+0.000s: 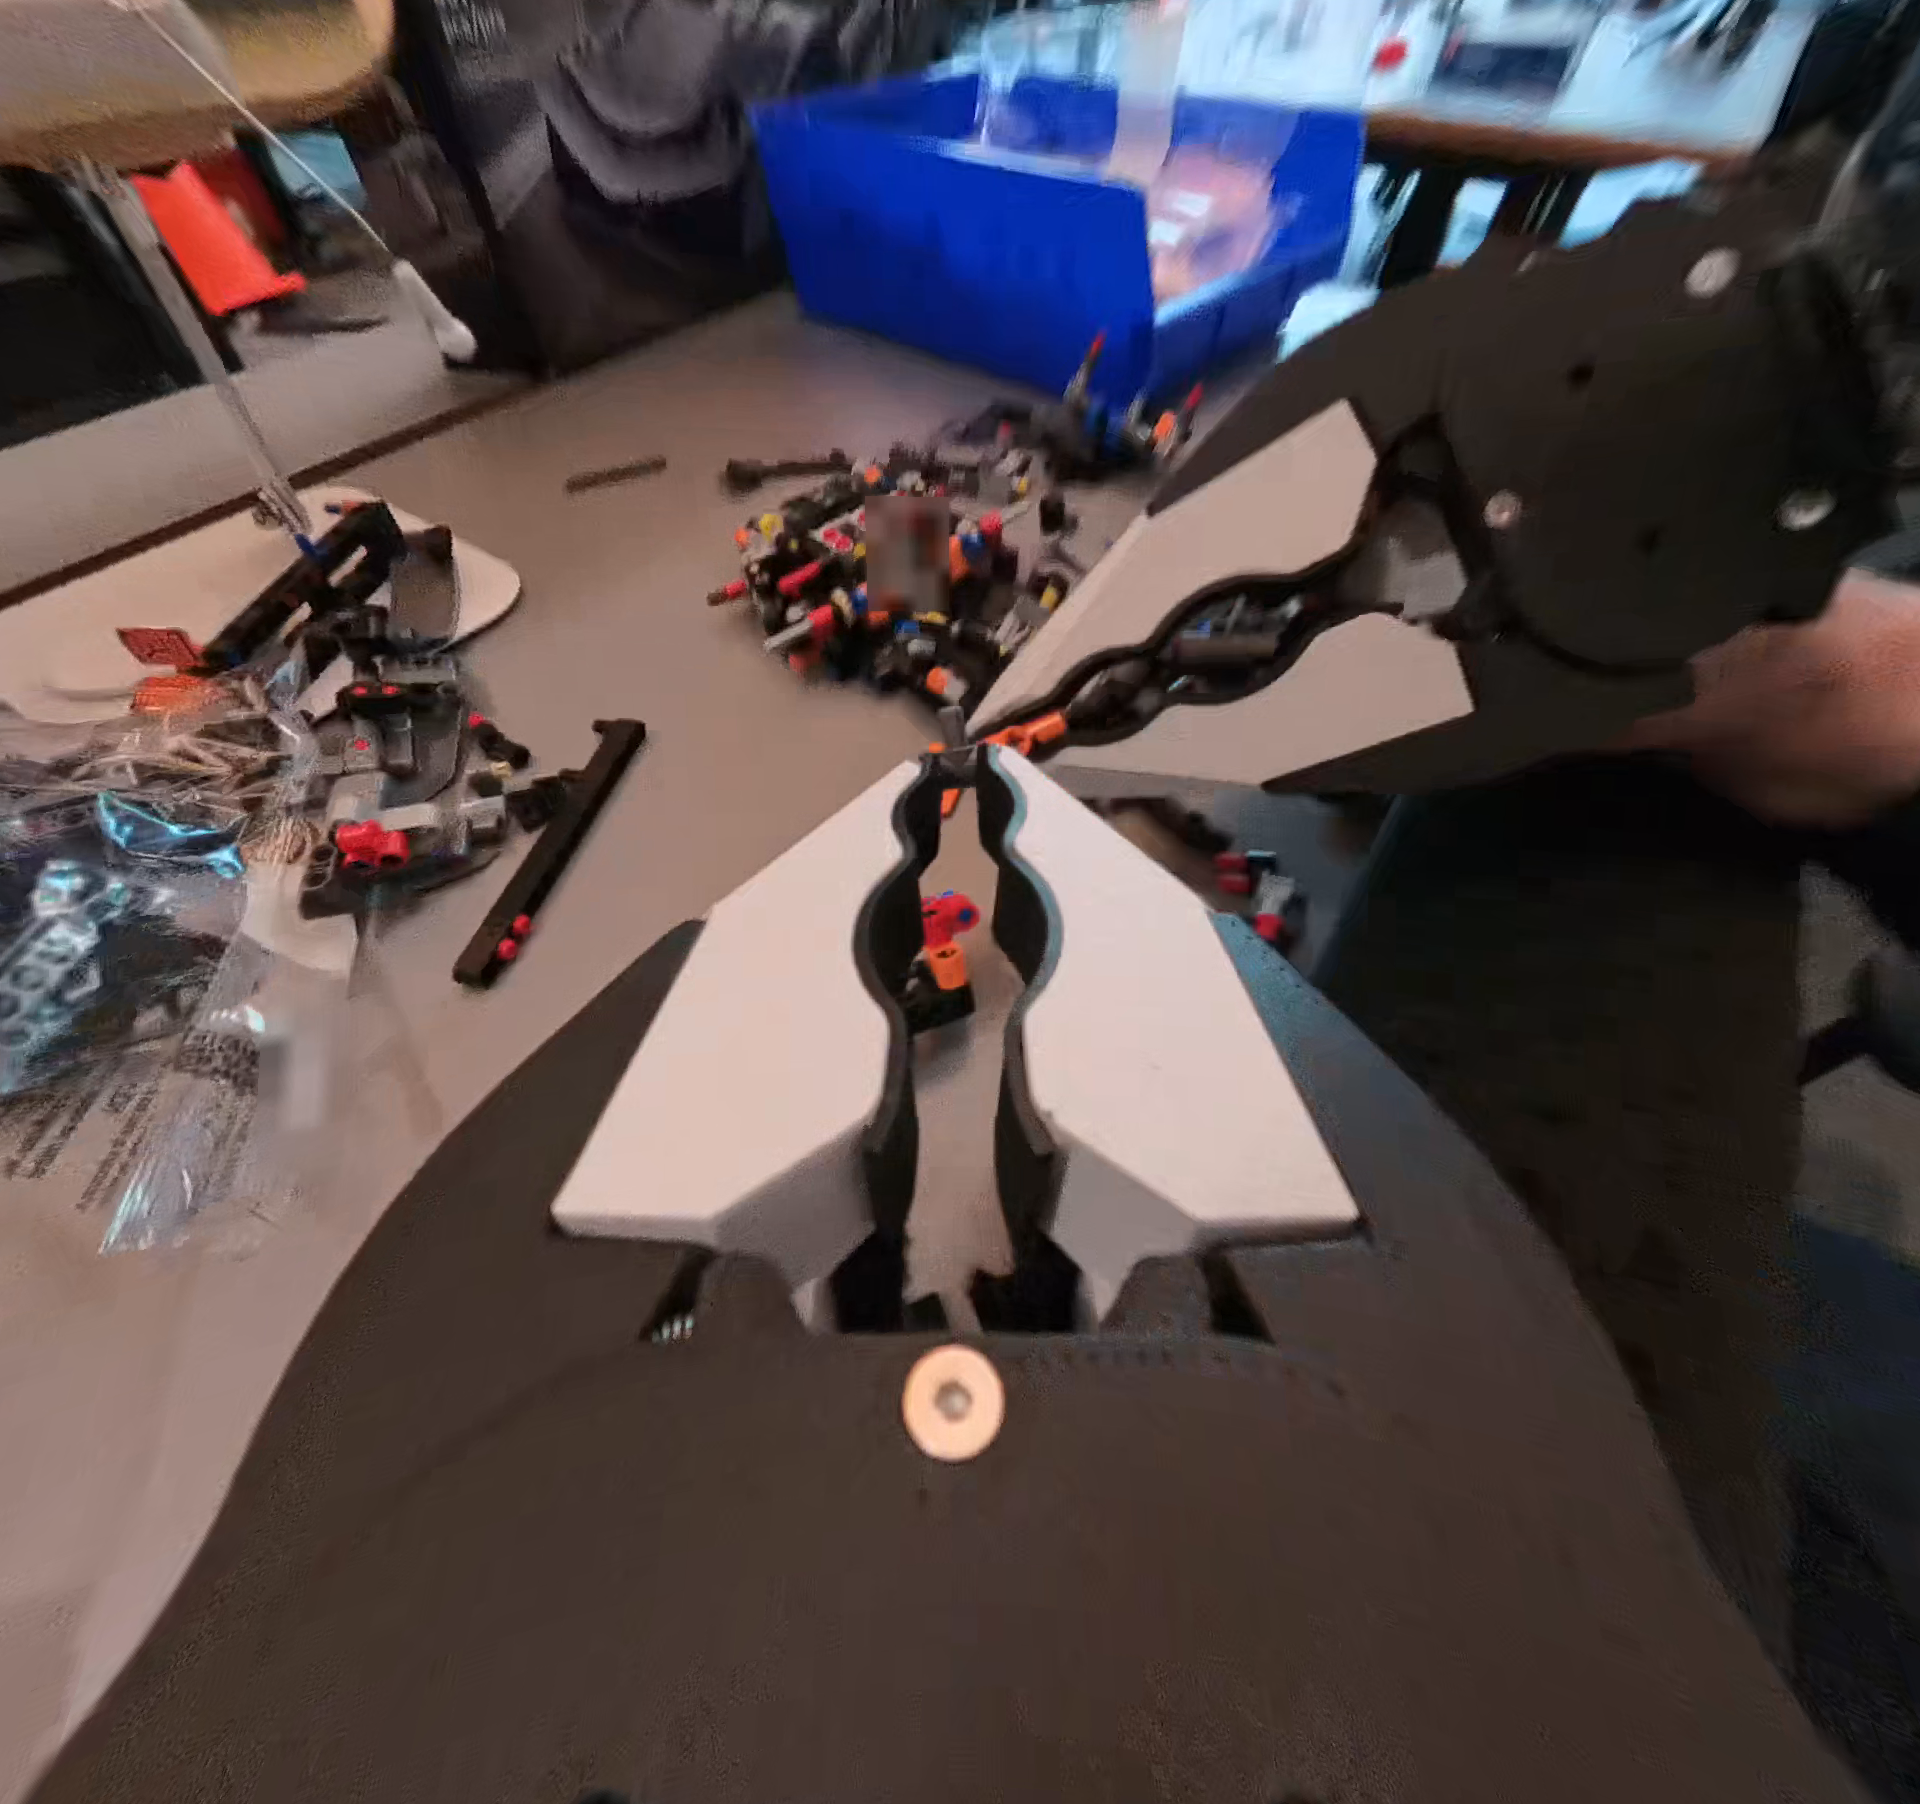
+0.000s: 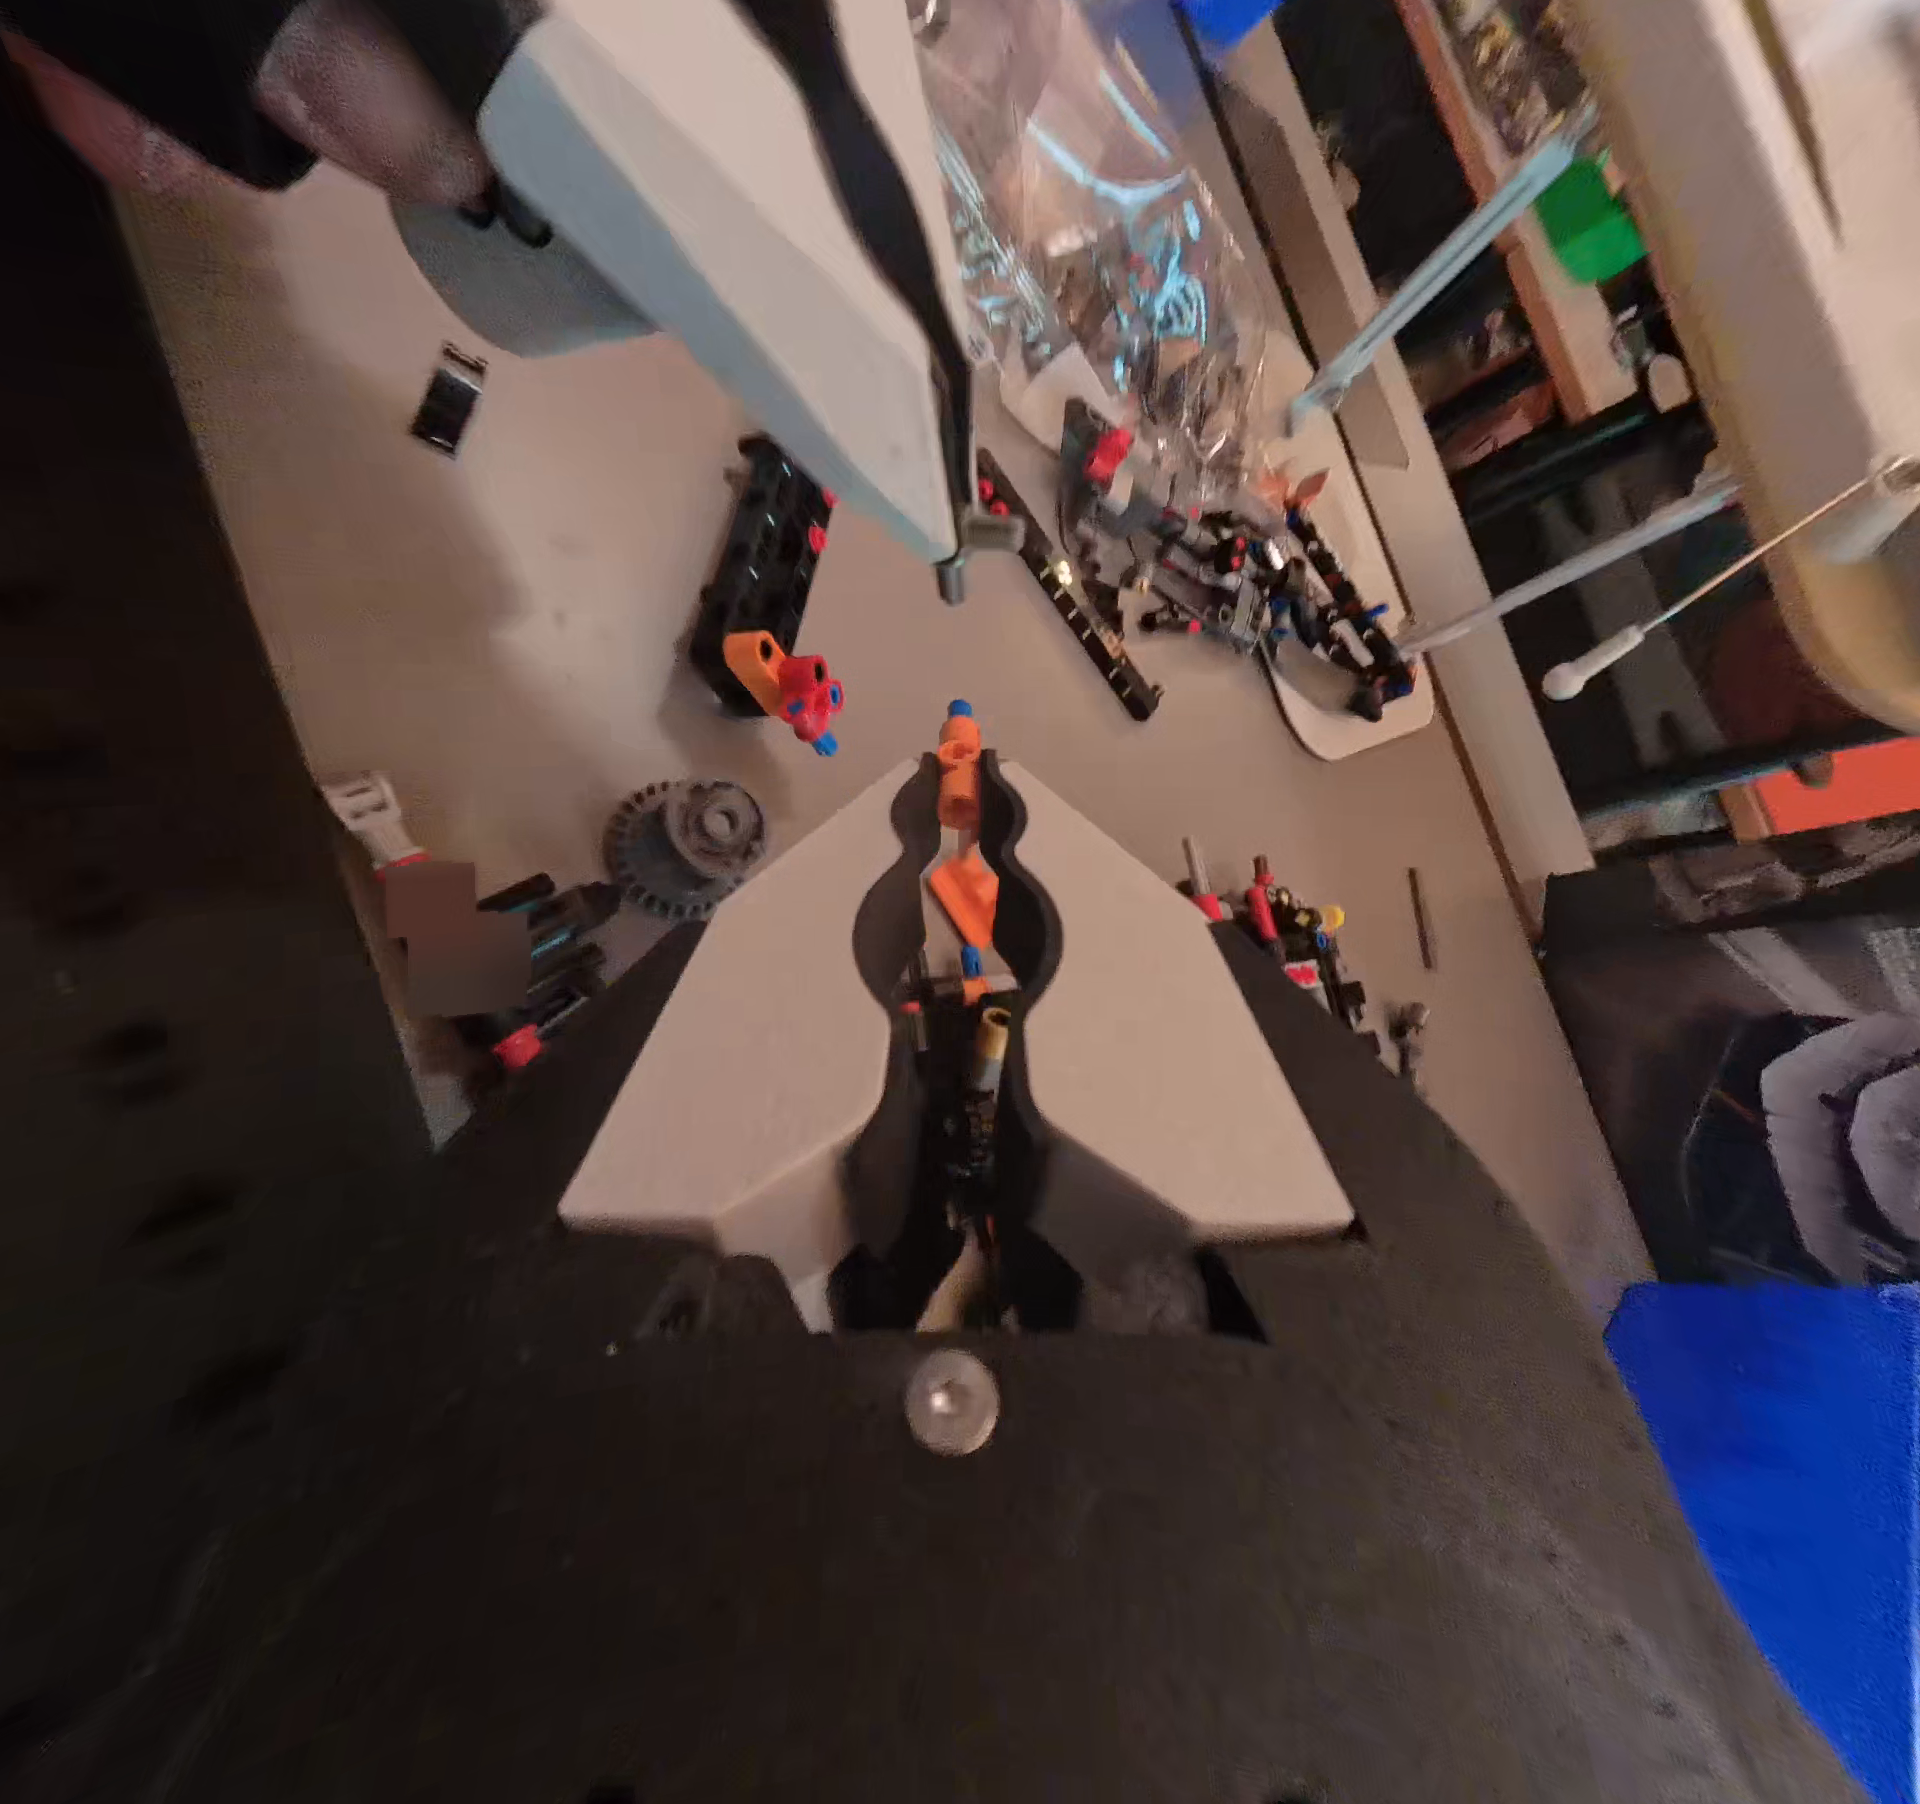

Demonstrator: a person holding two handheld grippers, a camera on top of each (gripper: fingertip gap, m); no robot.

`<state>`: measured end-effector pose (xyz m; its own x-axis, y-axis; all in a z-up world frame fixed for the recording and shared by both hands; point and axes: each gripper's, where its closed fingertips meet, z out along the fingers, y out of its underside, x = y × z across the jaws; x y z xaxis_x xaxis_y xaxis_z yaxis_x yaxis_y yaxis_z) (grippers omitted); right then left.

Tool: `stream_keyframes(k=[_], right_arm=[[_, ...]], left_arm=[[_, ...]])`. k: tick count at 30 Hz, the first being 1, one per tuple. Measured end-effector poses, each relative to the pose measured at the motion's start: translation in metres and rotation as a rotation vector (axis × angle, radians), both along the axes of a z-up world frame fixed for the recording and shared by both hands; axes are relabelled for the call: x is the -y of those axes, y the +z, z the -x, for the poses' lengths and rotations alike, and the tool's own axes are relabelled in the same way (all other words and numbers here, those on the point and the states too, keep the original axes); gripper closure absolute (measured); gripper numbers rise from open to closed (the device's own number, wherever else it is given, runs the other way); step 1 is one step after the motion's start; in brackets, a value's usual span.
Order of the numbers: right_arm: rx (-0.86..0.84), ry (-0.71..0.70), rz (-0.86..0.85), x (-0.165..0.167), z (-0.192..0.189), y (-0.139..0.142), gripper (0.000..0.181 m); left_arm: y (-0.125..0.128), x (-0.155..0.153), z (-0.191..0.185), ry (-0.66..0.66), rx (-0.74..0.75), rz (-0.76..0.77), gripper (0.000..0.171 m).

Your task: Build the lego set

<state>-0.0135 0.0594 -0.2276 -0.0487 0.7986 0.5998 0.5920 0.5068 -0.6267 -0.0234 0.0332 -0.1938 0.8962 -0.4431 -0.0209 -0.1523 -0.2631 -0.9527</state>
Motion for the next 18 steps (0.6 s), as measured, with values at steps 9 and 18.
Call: stream_keyframes(k=[9, 18], right_arm=[[-0.174, 0.063, 0.226, 0.001, -0.005, 0.022, 0.176], [-0.256, 0.220, 0.483, 0.023, -0.006, 0.036, 0.176]], left_arm=[[-0.027, -0.009, -0.008, -0.014, -0.145, 0.108, 0.153], [-0.001, -0.006, -0.018, -0.034, -0.198, -0.095, 0.147]])
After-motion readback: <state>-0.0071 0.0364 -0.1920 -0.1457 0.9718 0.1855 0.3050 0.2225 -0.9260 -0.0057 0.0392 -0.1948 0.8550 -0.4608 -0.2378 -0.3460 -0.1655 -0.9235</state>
